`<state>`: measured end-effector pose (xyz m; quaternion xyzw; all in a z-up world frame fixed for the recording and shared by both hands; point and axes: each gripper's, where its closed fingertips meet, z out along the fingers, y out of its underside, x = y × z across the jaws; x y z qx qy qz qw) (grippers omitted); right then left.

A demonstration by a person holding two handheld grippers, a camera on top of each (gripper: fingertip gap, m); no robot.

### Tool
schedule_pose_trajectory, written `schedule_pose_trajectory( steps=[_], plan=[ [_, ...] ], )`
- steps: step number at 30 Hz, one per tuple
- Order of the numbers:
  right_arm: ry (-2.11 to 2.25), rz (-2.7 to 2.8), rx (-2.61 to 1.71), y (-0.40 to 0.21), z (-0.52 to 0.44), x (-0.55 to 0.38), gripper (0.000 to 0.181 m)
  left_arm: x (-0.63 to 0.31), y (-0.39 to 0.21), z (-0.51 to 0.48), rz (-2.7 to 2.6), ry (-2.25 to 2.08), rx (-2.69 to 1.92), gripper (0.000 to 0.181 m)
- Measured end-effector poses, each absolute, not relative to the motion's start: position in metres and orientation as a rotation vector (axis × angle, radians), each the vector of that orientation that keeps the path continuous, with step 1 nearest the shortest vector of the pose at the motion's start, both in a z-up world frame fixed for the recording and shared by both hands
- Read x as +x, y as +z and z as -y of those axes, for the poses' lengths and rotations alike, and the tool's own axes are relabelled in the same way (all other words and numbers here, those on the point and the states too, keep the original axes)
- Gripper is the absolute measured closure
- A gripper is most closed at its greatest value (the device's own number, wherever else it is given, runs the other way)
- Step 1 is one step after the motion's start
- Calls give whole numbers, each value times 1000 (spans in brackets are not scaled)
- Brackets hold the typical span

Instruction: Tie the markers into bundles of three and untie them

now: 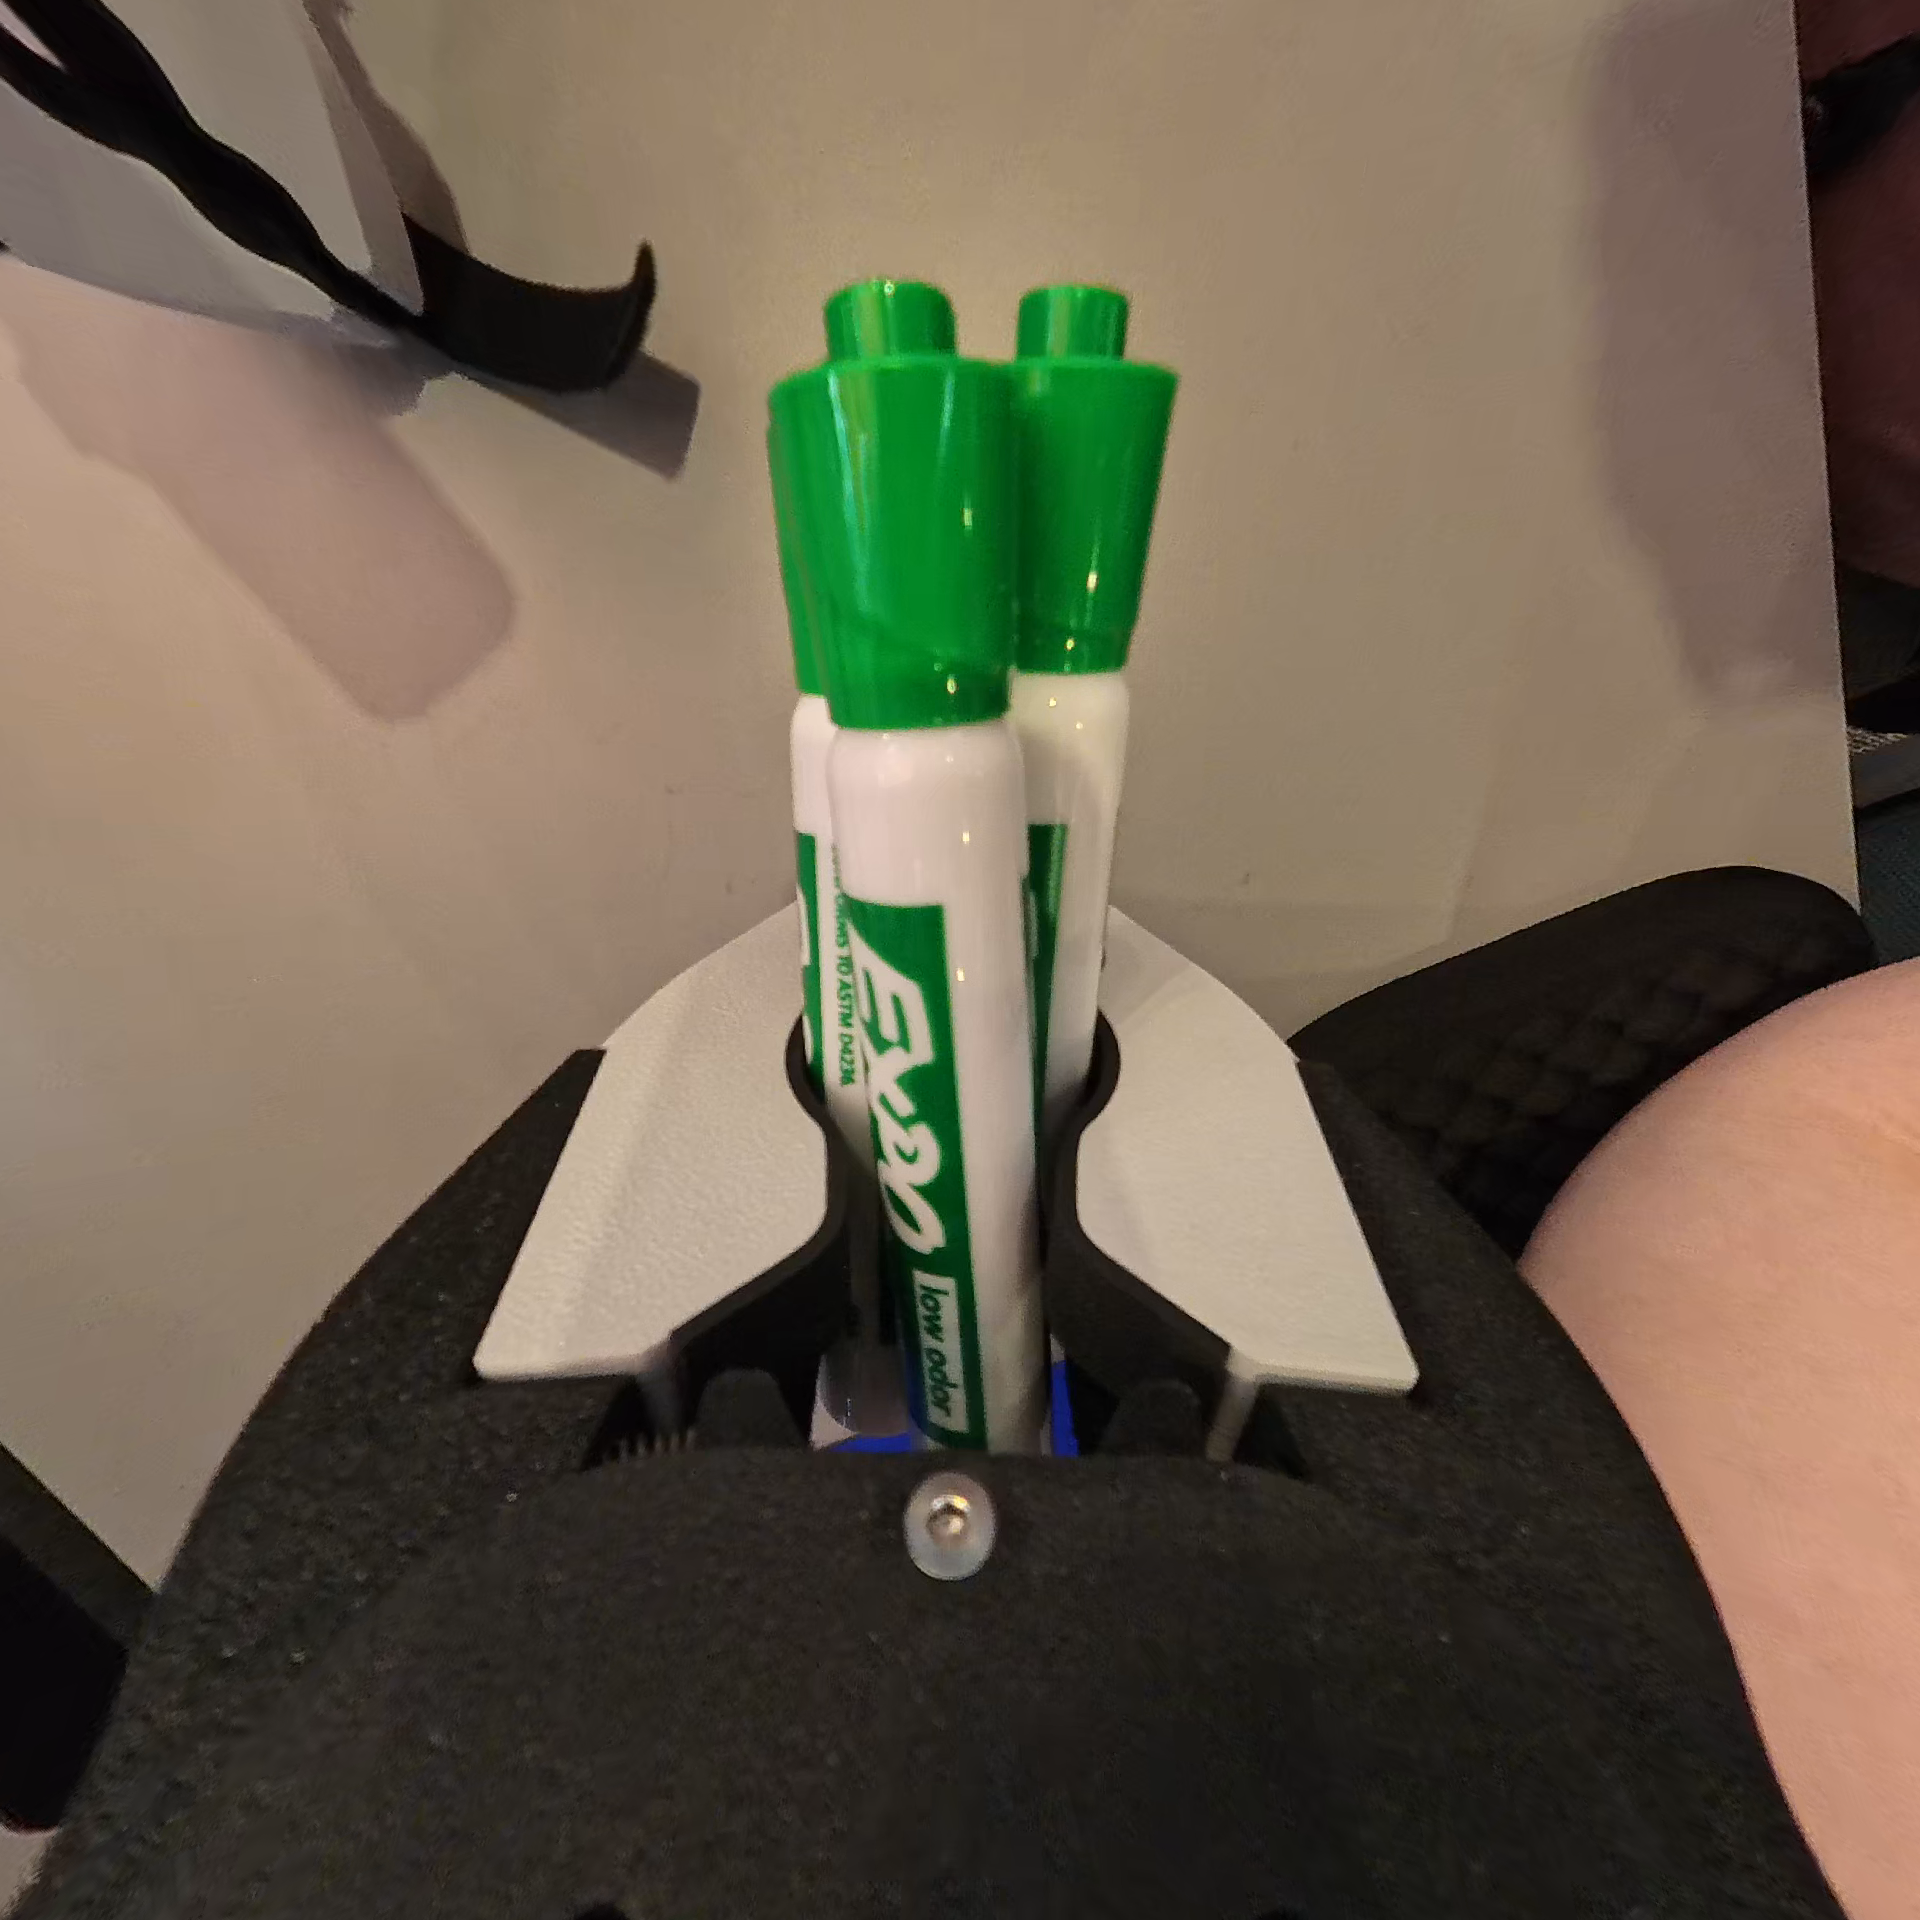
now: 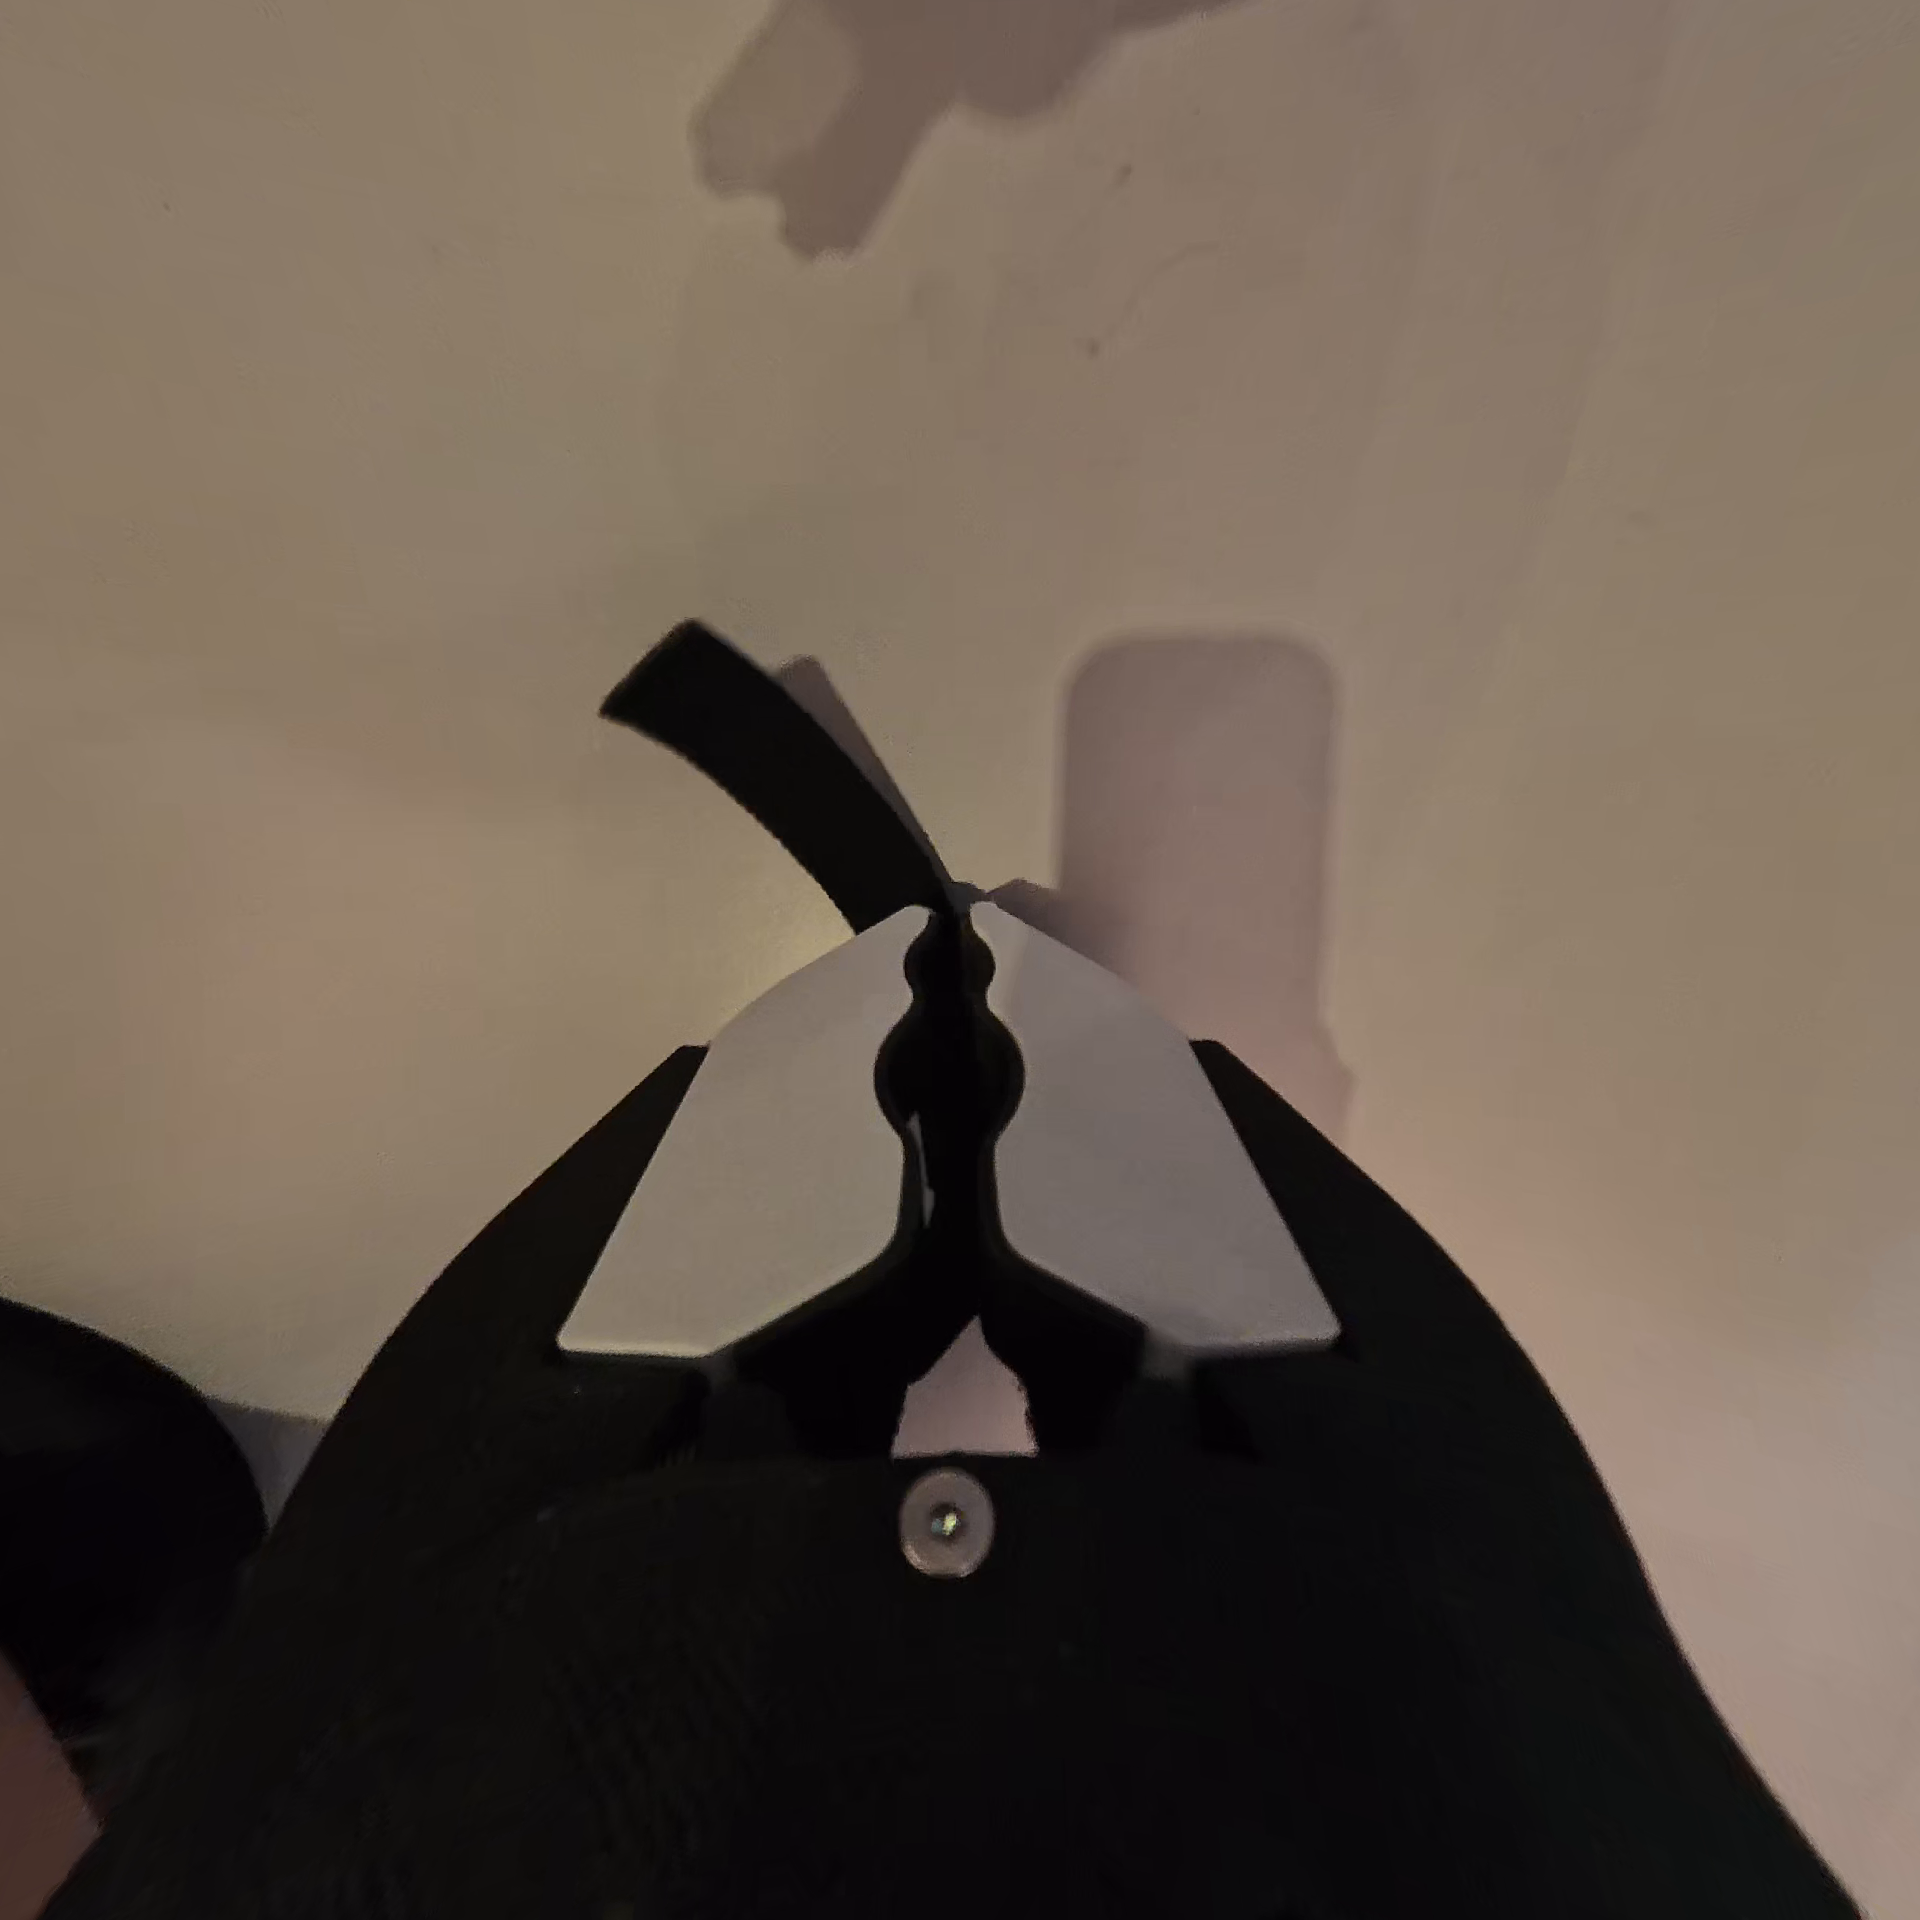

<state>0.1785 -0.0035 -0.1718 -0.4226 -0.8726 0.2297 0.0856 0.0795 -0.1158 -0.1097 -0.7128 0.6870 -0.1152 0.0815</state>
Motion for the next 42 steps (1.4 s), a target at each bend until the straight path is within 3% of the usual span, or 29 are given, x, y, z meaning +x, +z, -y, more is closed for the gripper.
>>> schedule_pose_trajectory(
  steps=[11,17,24,29,33,42],
  plan=[
    [647,2288,-1102,-133,-22,159,178,70,-114,109,-2013,-314,-2177,139],
    [595,2332,-1176,-144,-28,177,178,55,-127,97,-1979,-193,-2289,139],
    [469,2461,-1252,-156,-24,197,152,54,-131,96,-2004,-196,-2280,139],
    [445,2547,-1300,-170,-19,204,159,56,-132,95,-2021,-194,-2260,139],
    [458,2569,-1359,-180,-23,208,176,58,-133,94,-2038,-207,-2245,139],
    [594,2432,-1429,-163,-45,212,177,79,-123,69,-2079,-238,-2193,139]
  ],
)
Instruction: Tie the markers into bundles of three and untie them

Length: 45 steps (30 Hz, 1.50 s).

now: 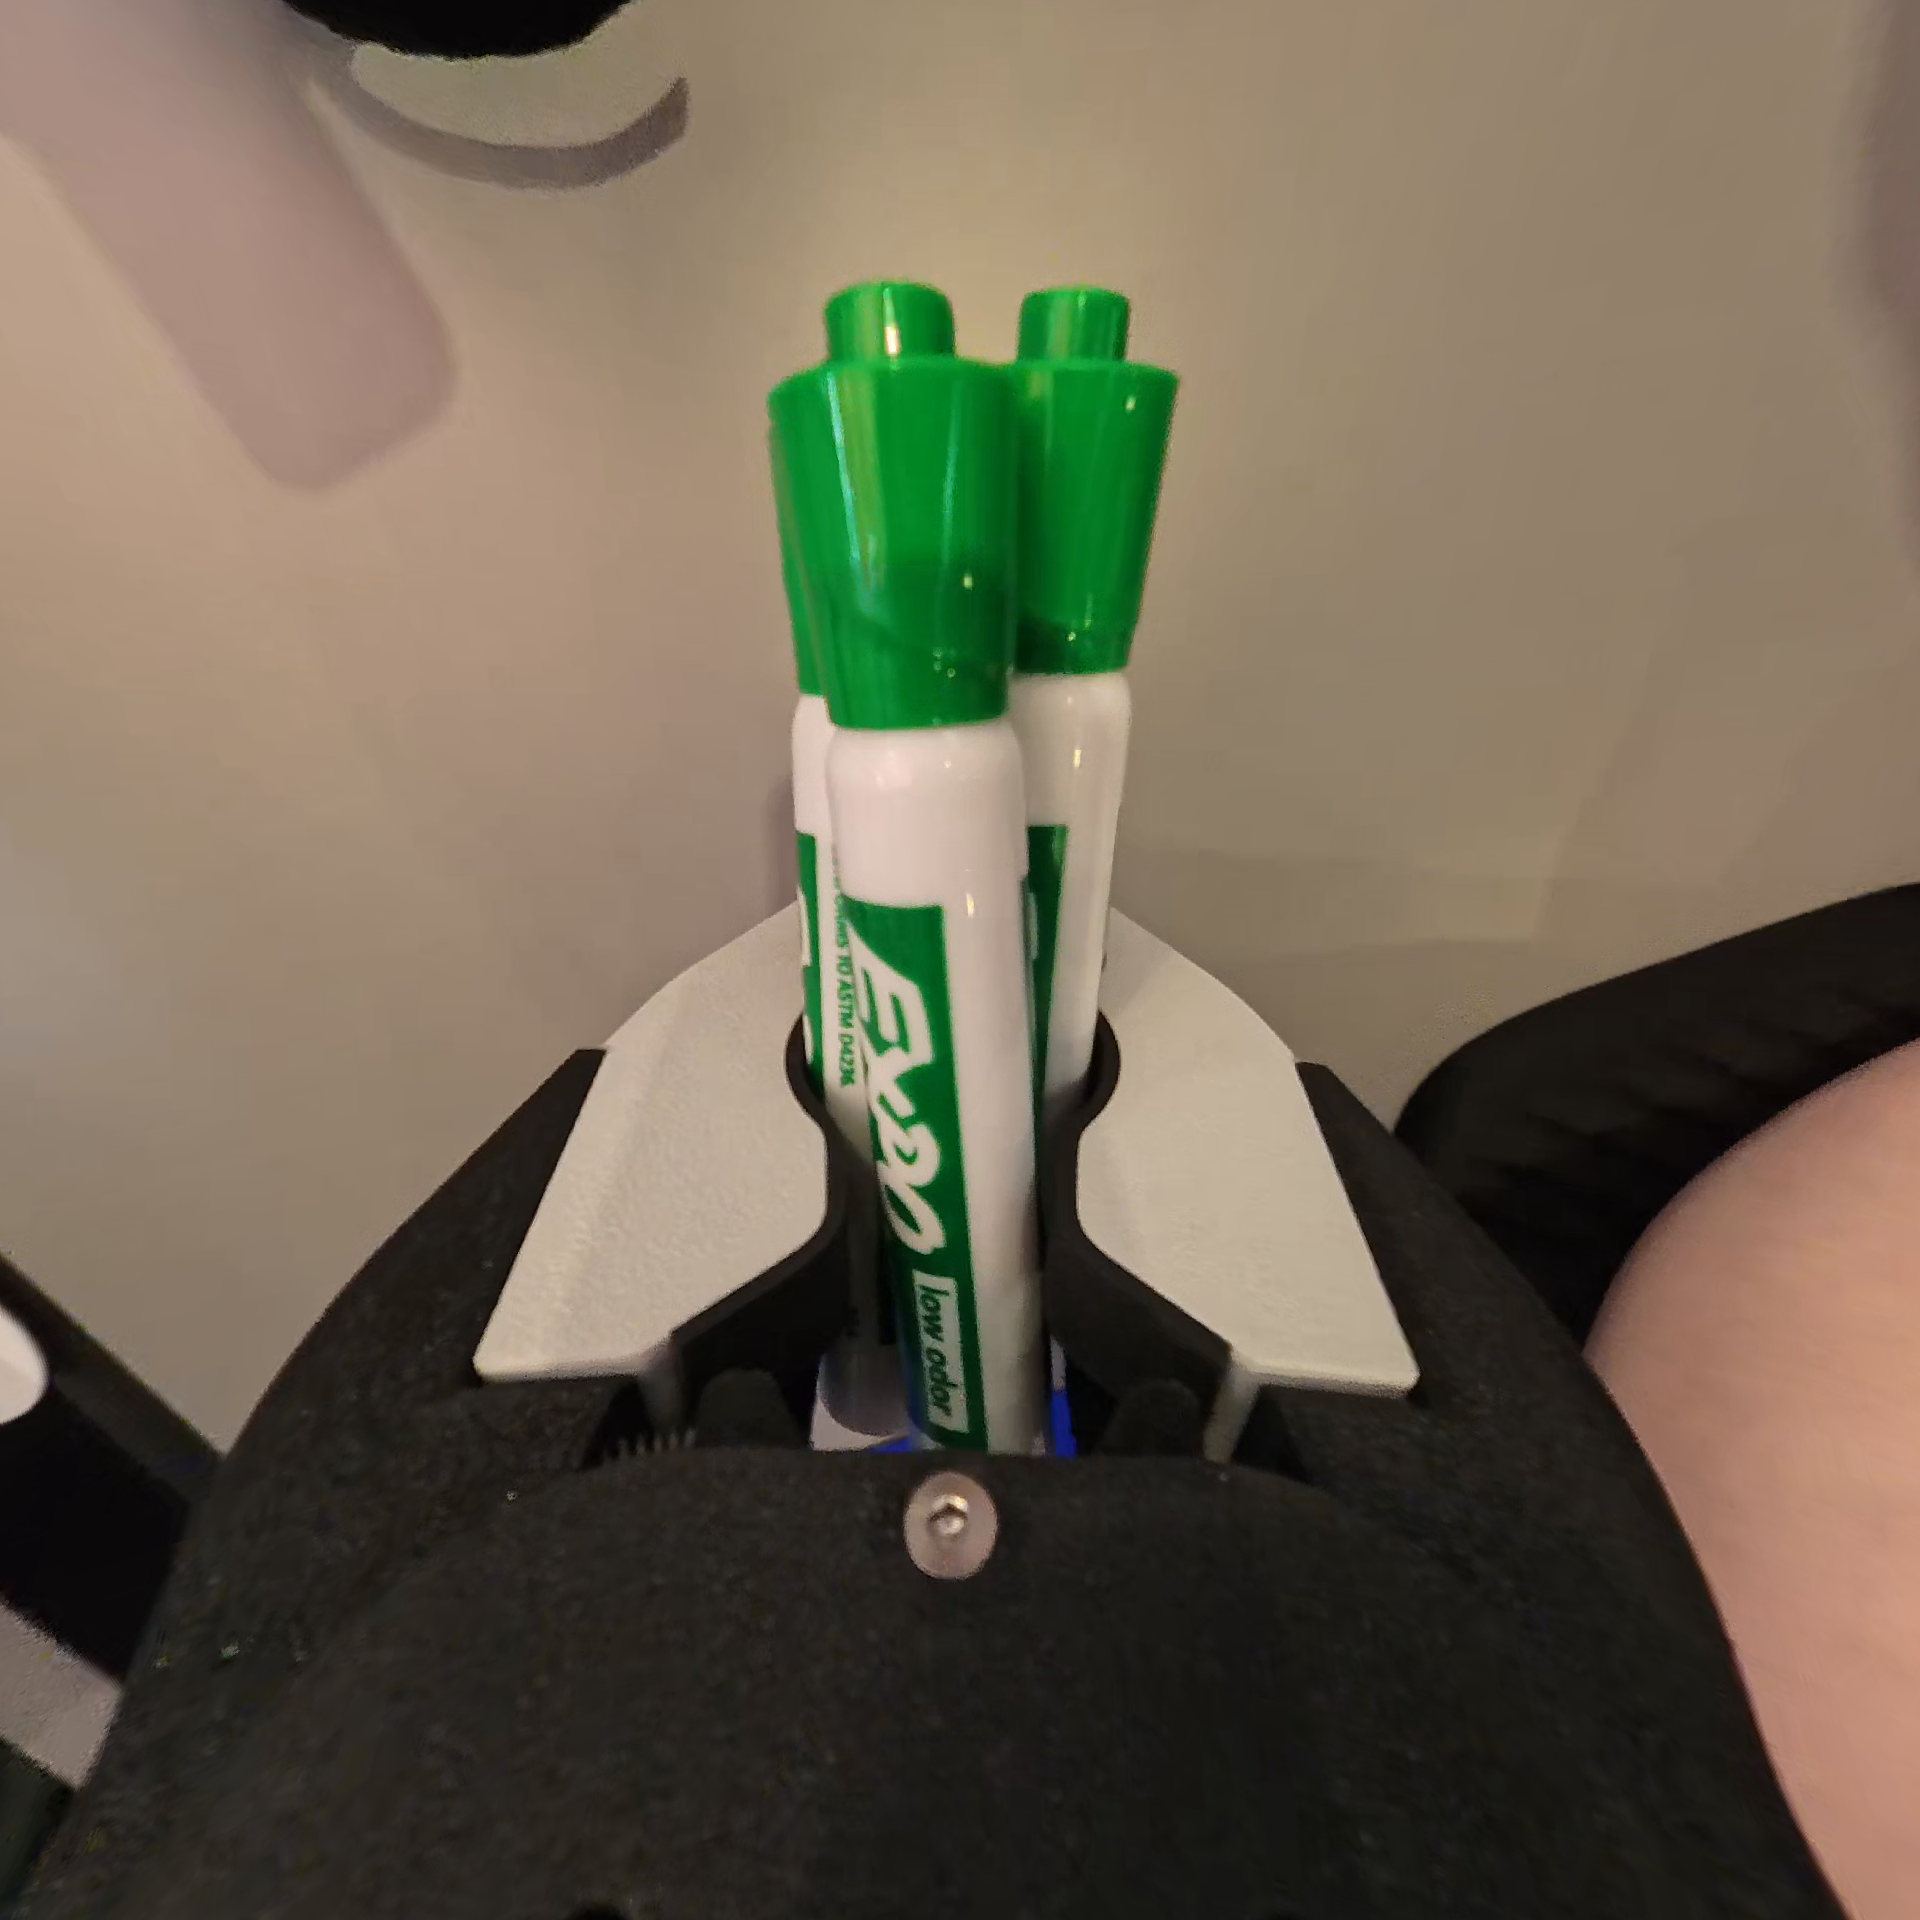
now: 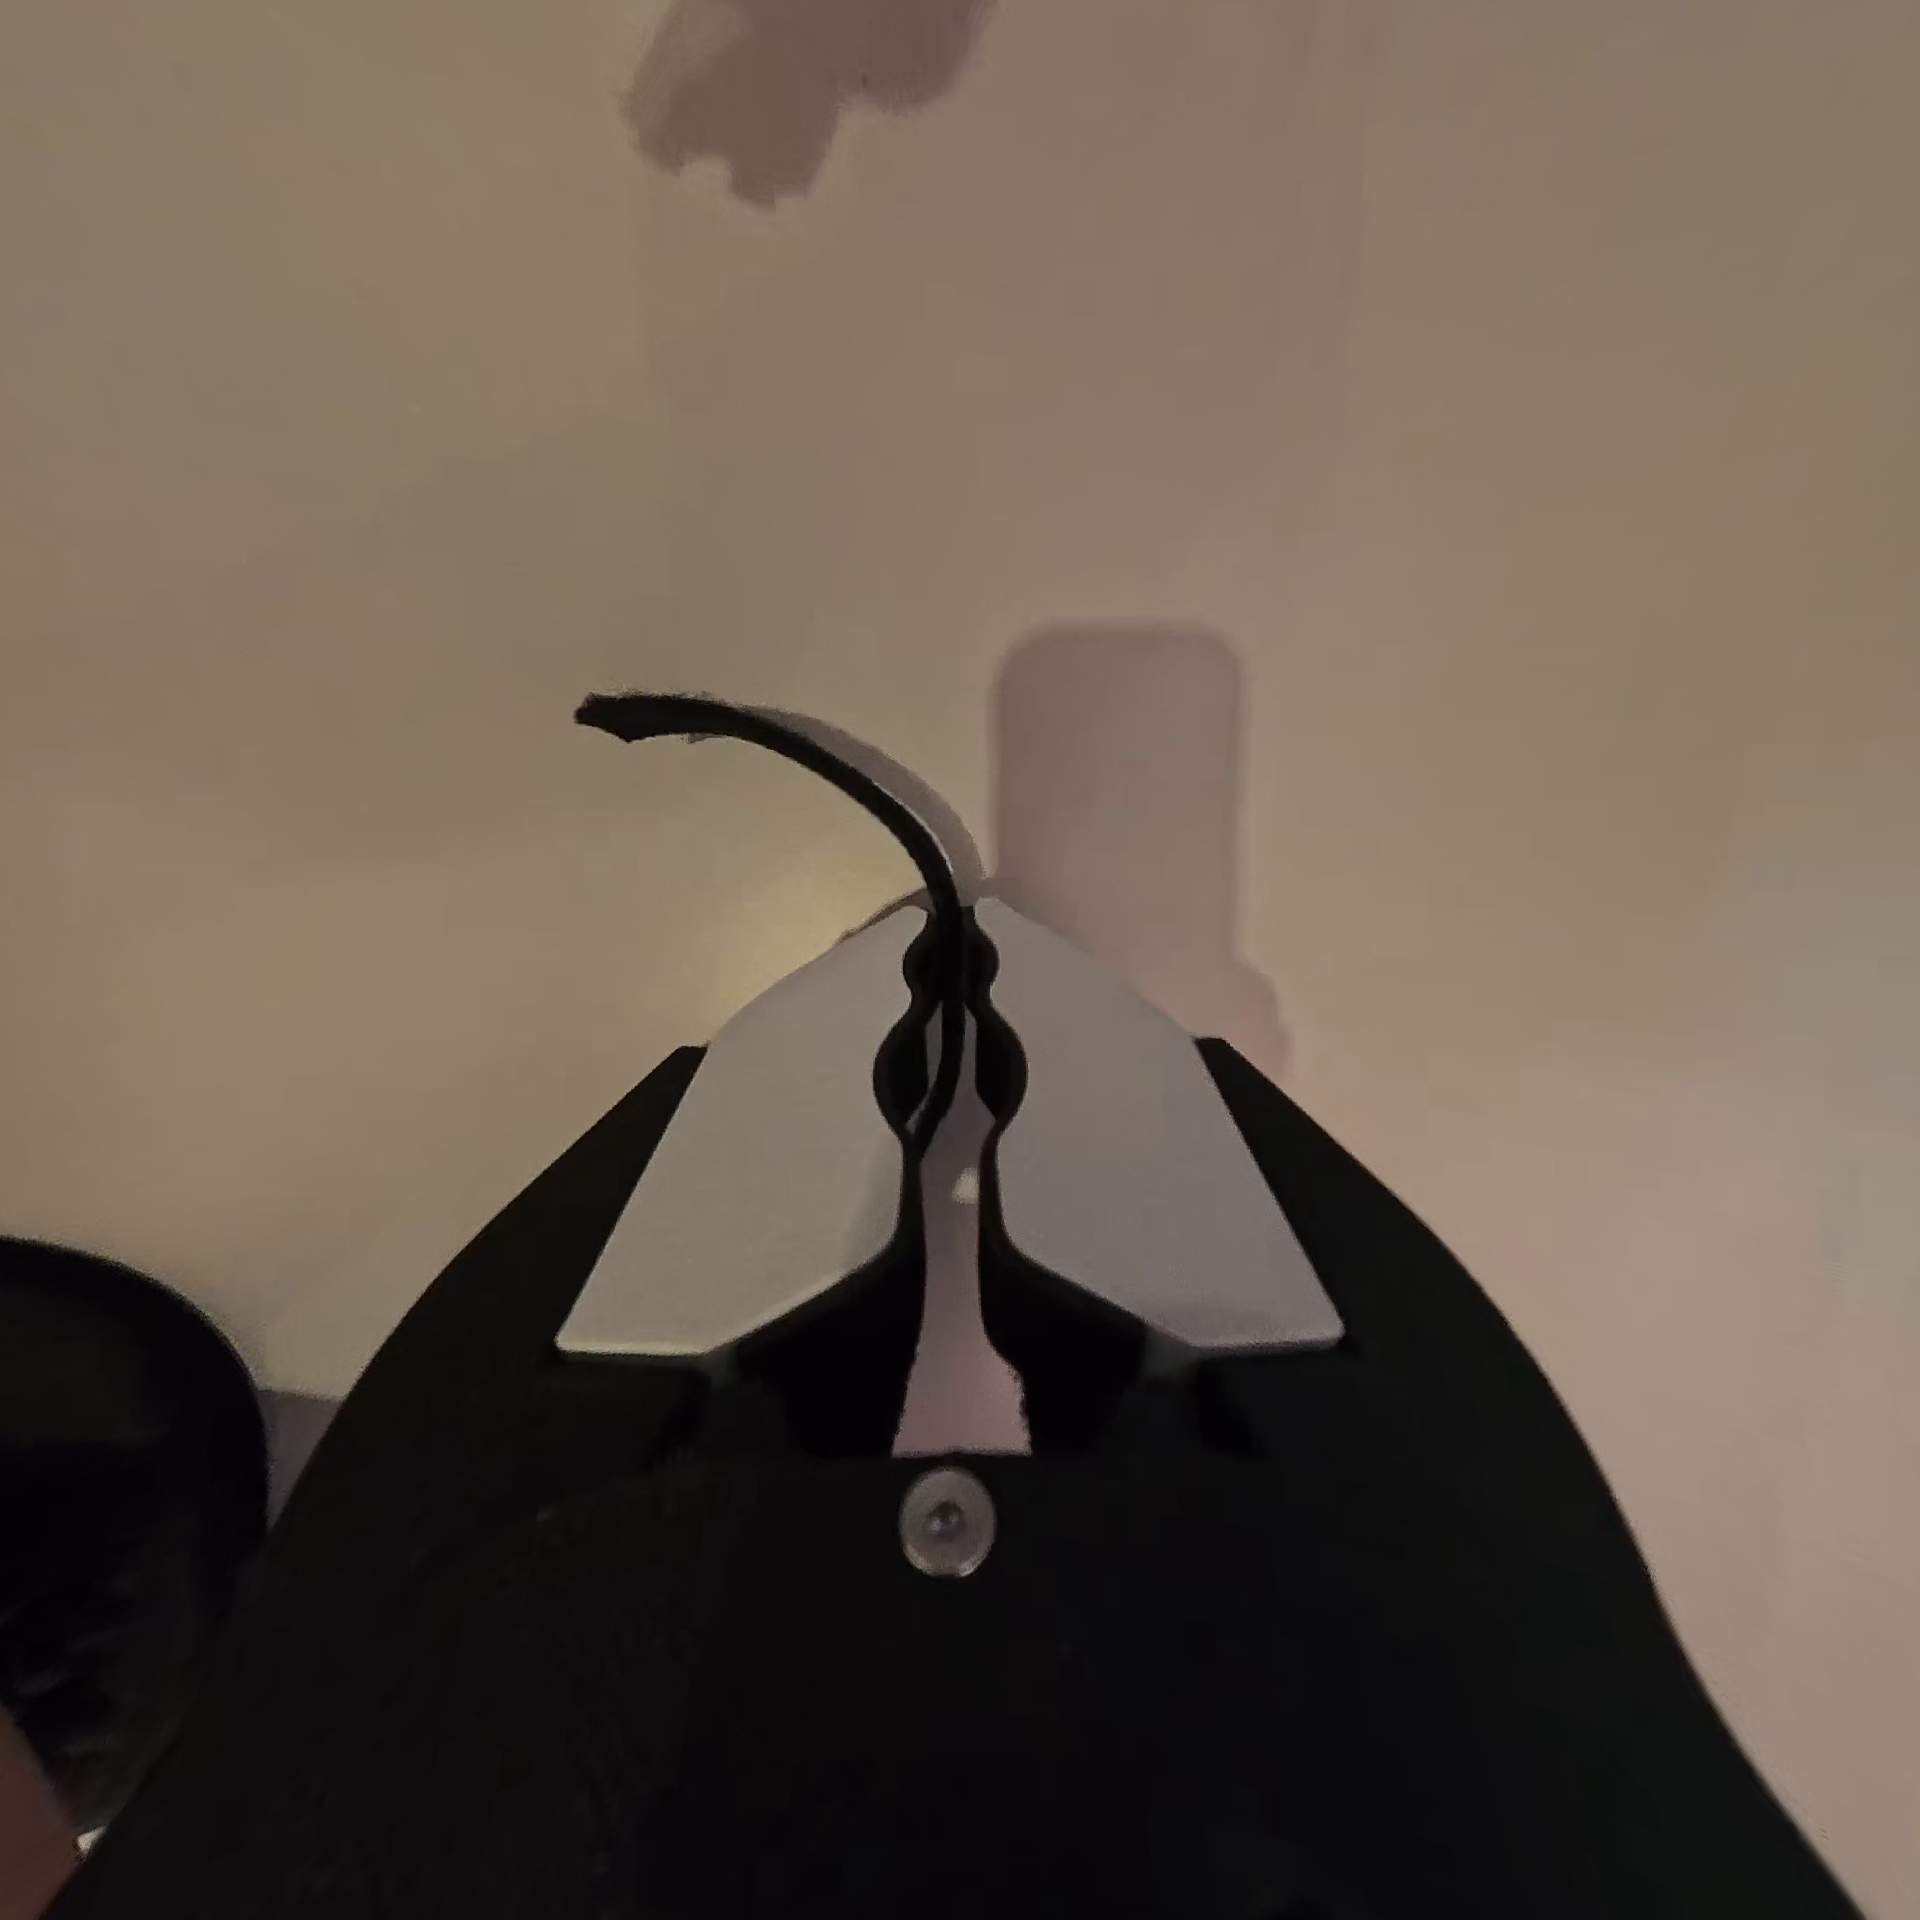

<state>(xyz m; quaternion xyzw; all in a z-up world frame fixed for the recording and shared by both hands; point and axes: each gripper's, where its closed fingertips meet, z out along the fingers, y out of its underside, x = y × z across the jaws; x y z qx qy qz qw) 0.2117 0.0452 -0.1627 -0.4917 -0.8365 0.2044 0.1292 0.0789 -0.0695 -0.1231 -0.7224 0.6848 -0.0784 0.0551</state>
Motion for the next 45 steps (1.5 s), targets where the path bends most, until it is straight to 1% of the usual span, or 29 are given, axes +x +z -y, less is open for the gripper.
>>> schedule_pose_trajectory(
  steps=[6,10,13,19,23,25,28,33,41,45],
  plan=[
    [578,2353,-1476,-159,-62,215,177,89,-124,34,-2043,-223,-2191,139],
    [549,2374,-1434,-156,-56,209,177,84,-142,40,-2135,-187,-2186,139],
    [562,2396,-1375,-146,-45,203,177,84,-145,46,-2140,-222,-2187,139],
    [689,2318,-1096,-87,-14,194,177,95,-131,55,-2148,-314,-2077,139],
    [789,2115,-859,-32,3,179,177,98,-127,57,-2137,-359,-2050,139],
    [775,2021,-790,-16,6,168,177,95,-128,56,-2133,-348,-2067,139],
    [670,1919,-688,-9,5,149,177,90,-129,55,-2120,-329,-2095,139],
    [635,1790,-533,-4,20,124,177,86,-128,55,-2108,-316,-2106,139],
    [533,1762,-350,-8,41,113,176,86,-123,61,-2140,-243,-2106,139],
    [514,1789,-332,-15,46,110,176,88,-122,61,-2153,-198,-2108,139]
  ],
)
